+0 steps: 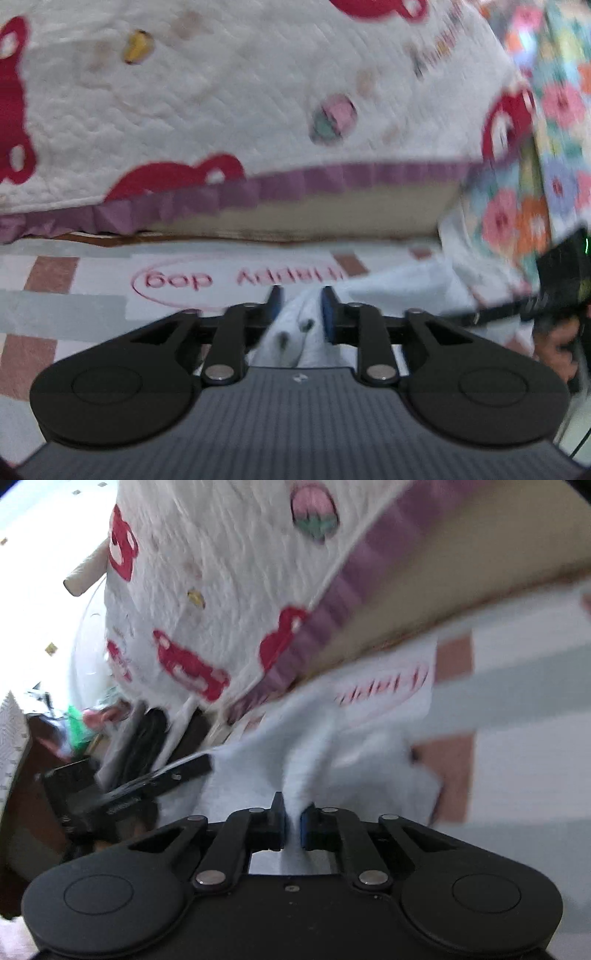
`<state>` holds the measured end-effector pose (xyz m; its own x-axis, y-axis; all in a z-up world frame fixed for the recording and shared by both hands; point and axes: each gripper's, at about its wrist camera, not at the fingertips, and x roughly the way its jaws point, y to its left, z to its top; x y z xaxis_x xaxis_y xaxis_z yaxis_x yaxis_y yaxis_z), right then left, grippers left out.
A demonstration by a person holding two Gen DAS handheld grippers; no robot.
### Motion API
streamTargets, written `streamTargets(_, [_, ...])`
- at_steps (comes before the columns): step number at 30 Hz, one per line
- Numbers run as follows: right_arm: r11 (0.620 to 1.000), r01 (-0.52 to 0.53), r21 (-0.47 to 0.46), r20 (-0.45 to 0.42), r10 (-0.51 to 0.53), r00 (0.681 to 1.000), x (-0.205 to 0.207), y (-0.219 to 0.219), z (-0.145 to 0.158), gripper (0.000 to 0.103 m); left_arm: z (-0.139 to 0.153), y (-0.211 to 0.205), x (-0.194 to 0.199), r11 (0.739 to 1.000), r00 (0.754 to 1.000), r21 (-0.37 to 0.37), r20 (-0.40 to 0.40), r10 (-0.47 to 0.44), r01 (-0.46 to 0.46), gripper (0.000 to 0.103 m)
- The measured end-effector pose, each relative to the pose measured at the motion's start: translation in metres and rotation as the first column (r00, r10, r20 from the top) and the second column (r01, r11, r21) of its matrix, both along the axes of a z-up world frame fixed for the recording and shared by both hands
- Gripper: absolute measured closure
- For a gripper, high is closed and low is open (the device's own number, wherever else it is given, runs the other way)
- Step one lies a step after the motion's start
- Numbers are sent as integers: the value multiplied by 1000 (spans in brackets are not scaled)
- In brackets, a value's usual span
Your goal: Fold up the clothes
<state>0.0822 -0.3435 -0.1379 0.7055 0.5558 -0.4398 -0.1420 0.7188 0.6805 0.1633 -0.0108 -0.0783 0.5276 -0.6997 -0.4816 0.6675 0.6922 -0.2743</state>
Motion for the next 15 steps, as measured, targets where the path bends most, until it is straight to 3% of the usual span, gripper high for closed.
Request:
streamTargets(4, [986,34,-163,-71,-46,996,12,11,-13,96,12,17,-3,996,998,-68,19,60,-59,74])
streamTargets(7, [985,46,-167,-63,-57,996,14,13,-13,95,20,23,-29,998,997,-41,62,-49,51,74])
streamTargets(11, [984,30,-174,-60,-41,997,14,9,-13,89,3,-4,-42,983,988,101,-27,-149,151,72])
streamTargets(13, [986,37,-160,-68,-49,997,18,5,-14,88,-19,-23,-32,968,990,233,-120,-71,98,72])
streamTargets(15, [985,59,-162,-70,-71,995,20,0,-15,85,-36,-23,-18,968,975,249,-223,21,36,72])
